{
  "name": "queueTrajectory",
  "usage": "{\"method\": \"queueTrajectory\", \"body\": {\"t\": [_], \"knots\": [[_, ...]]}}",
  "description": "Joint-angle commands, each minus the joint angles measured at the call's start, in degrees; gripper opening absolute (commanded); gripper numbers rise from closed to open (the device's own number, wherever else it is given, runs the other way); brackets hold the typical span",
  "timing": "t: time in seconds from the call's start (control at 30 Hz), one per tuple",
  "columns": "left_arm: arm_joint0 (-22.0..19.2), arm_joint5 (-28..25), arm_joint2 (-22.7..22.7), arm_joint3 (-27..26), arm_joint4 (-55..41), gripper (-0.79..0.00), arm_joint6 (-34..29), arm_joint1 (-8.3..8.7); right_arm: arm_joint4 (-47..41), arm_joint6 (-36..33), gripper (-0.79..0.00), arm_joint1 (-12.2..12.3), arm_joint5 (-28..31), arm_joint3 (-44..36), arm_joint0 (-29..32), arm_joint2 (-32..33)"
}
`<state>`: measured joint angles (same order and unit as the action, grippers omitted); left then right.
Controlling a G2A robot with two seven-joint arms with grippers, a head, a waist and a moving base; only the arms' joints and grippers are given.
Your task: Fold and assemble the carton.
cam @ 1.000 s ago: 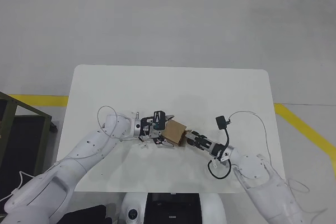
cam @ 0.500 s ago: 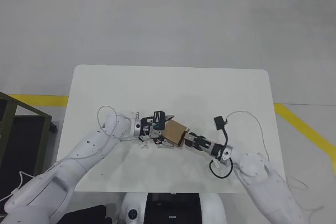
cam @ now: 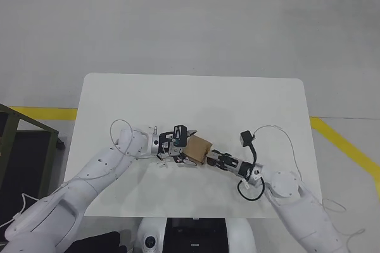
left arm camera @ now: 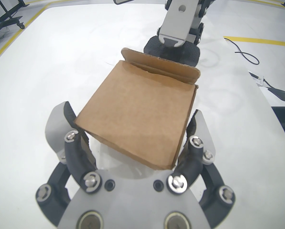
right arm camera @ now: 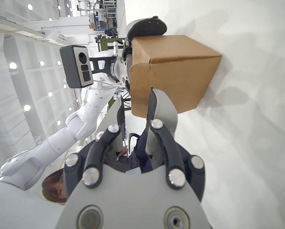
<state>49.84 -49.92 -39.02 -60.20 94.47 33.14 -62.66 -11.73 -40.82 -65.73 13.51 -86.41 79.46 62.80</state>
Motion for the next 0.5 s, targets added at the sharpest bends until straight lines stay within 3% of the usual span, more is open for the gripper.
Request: {"method": "queueTrajectory", "body": {"t": [0.0, 0.47], "knots": [[0.00, 0.00, 0.00, 0.00, 0.00, 0.000, 0.00, 0.00, 0.99, 0.58, -0.634, 0.03, -0.51, 0.47, -0.20, 0.09], [0.00, 0.00, 0.00, 0.00, 0.00, 0.000, 0.00, 0.00, 5.00, 3.41, -0.662, -0.08, -3.48, 0.08, -0.52, -0.70]]}}
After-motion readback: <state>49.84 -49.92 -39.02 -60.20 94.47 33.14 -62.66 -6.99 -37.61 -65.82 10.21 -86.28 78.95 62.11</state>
